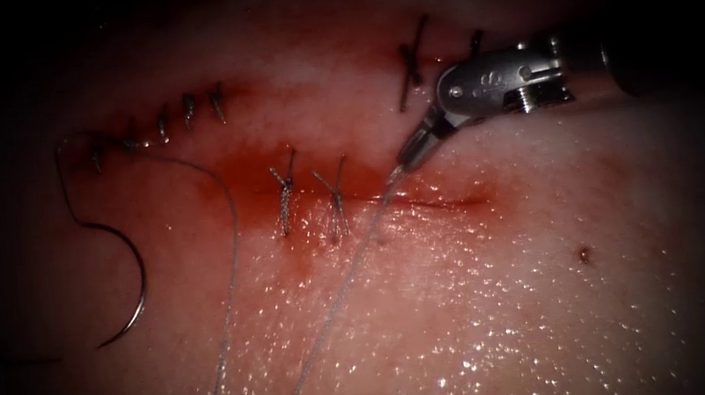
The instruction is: Wound Closure
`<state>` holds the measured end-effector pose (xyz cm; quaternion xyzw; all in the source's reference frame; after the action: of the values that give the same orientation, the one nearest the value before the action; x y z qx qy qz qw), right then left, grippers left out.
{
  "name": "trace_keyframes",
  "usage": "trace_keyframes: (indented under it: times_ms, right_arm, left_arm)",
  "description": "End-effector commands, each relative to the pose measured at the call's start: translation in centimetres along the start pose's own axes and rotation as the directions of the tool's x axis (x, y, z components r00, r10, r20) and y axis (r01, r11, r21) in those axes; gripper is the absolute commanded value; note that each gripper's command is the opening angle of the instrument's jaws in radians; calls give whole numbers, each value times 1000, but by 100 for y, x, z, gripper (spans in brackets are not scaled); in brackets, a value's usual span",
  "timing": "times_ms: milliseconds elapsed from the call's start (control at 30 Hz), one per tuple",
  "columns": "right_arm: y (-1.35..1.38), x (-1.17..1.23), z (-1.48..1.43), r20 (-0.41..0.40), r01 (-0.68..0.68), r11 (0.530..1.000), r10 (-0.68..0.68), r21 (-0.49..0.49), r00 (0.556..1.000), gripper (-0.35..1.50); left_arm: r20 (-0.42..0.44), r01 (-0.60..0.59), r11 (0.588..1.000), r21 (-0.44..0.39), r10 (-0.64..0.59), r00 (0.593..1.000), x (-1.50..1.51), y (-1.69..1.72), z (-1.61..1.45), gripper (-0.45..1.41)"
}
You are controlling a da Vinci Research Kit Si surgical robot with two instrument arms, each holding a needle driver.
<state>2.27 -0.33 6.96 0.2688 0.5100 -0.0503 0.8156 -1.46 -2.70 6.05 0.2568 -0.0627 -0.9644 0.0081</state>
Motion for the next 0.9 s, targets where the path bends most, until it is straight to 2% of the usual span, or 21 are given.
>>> trace_keyframes:
  times_ms: [33,133,233,333,467,633,700,900]
  right_arm:
    - [1,0,9,0,-3,1000,3,-9,1000,-35]
    - [4,-1,7,11,-19,998,20,-67,1000,-35]
    - [11,-3,2,-9,-64,981,63,-186,998,-35]
    - [15,-8,1,-54,-118,944,106,-309,993,-35]
    - [16,-22,1,-49,-160,896,154,-414,987,-35]
    - [16,-41,-12,-63,-201,849,196,-489,979,-35]
    - [14,-48,-14,-103,-237,841,214,-487,971,-35]
    - [-1,-59,-5,-137,-282,830,247,-481,959,-35]
  left_arm:
    - [-6,0,1000,-9,0,1000,3,14,2,-45]
    - [-13,-4,1000,-19,4,1000,8,24,0,-45]
    - [-20,-8,999,-32,7,1000,16,36,4,-45]
    - [-31,-14,999,-45,12,999,22,46,12,-45]
    - [-37,-26,998,-66,24,999,25,57,23,-45]
    - [-44,-37,996,-79,34,998,28,65,29,-45]
    - [-45,-38,996,-80,34,998,29,64,31,-45]
    - [-52,-34,995,-91,29,998,37,47,35,-45]
